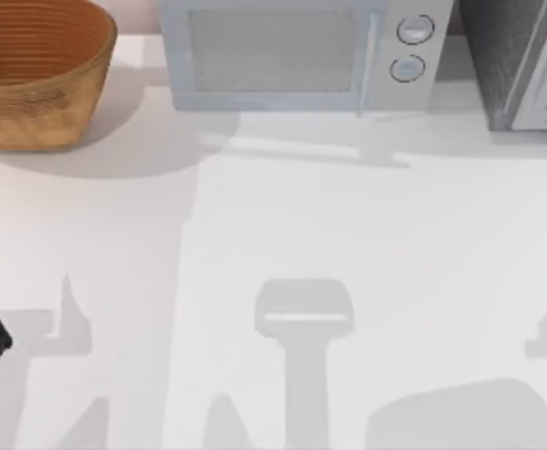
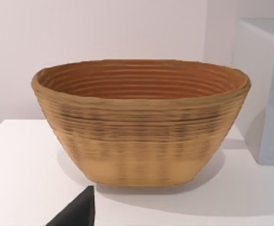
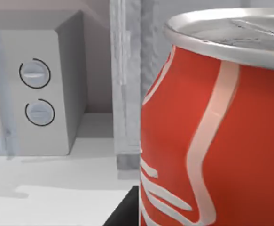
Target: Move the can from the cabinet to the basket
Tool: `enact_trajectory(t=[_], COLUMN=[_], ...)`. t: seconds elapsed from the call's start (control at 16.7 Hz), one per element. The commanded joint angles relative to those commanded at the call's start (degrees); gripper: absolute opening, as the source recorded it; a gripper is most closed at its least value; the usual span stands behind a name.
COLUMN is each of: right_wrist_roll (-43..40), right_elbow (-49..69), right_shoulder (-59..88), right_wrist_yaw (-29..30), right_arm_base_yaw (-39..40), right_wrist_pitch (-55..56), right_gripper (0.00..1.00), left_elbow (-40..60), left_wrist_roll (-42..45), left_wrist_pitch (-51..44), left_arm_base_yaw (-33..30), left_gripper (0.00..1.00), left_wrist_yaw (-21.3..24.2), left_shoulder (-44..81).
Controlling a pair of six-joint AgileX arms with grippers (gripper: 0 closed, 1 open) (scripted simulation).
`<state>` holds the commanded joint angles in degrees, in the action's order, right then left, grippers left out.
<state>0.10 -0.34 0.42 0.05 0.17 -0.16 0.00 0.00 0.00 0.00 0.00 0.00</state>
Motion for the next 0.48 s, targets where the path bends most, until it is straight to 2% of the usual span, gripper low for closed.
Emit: enact_trajectory(t=[0.24, 0.48], right_wrist_roll=[-0.1, -0.2], right_elbow=[0.8, 4.9], right_shoulder=[2.2, 11.1], right_wrist_yaw=[0.2, 2.1], right_arm_base_yaw=[1.2, 6.0], right_wrist_pitch=[1.4, 7.8], right_gripper=[0.0, 0.0], left_elbow=[0.0, 0.0], left_wrist_roll=[0.0, 0.0], left_wrist_pitch=[0.0, 0.0], left_arm_base_yaw=[0.0, 0.0], left_gripper=[1.0, 1.0], left_wrist_yaw=[0.0, 0.0], left_shoulder=[0.0, 0.0])
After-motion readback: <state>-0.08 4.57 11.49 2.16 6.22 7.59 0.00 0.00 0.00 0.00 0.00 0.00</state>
